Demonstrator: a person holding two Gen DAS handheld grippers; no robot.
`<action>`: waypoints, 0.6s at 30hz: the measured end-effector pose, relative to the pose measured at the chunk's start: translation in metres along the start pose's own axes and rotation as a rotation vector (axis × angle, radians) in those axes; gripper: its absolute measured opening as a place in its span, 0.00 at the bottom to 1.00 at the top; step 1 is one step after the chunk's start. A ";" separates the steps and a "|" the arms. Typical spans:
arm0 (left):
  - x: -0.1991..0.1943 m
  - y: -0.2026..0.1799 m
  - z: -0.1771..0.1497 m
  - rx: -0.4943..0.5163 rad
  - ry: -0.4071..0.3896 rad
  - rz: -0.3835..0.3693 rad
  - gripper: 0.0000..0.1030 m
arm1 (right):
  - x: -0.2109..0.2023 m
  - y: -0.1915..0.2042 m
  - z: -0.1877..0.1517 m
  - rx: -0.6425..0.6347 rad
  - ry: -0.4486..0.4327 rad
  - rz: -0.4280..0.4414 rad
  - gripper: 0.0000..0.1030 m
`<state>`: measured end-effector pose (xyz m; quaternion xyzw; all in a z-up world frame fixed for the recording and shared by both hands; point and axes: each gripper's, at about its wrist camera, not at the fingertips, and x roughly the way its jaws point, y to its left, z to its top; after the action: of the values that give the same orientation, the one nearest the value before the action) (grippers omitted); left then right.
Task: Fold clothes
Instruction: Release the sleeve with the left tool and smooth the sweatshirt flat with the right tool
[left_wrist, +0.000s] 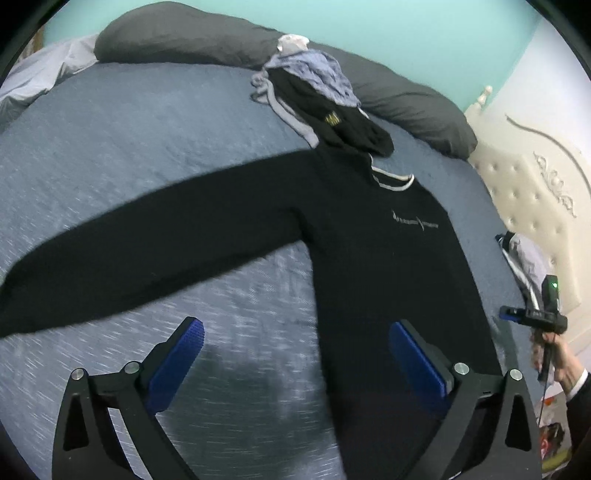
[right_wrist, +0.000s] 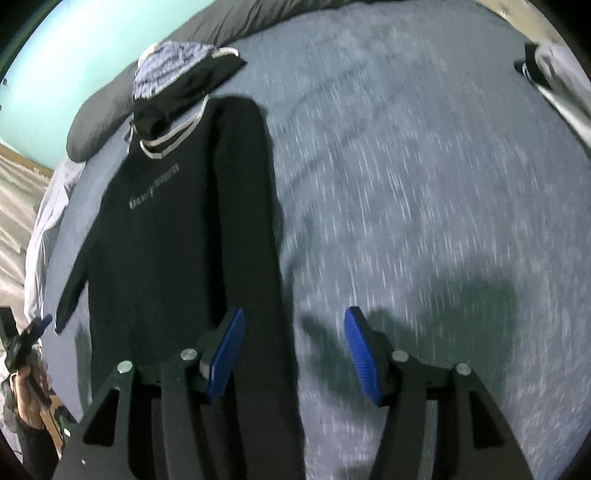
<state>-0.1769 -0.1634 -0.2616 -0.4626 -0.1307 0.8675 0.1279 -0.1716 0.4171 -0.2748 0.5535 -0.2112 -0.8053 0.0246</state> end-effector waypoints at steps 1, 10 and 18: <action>0.004 -0.005 -0.002 0.002 -0.001 -0.001 1.00 | 0.001 -0.002 -0.006 0.002 0.006 0.004 0.56; 0.019 -0.031 -0.024 0.004 -0.054 0.021 1.00 | 0.013 0.003 -0.047 -0.018 0.112 0.034 0.50; 0.028 -0.033 -0.039 0.030 -0.068 0.062 1.00 | 0.020 0.013 -0.054 -0.062 0.119 0.003 0.19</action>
<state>-0.1564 -0.1188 -0.2923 -0.4345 -0.1076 0.8882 0.1036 -0.1328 0.3829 -0.3039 0.5989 -0.1852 -0.7771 0.0552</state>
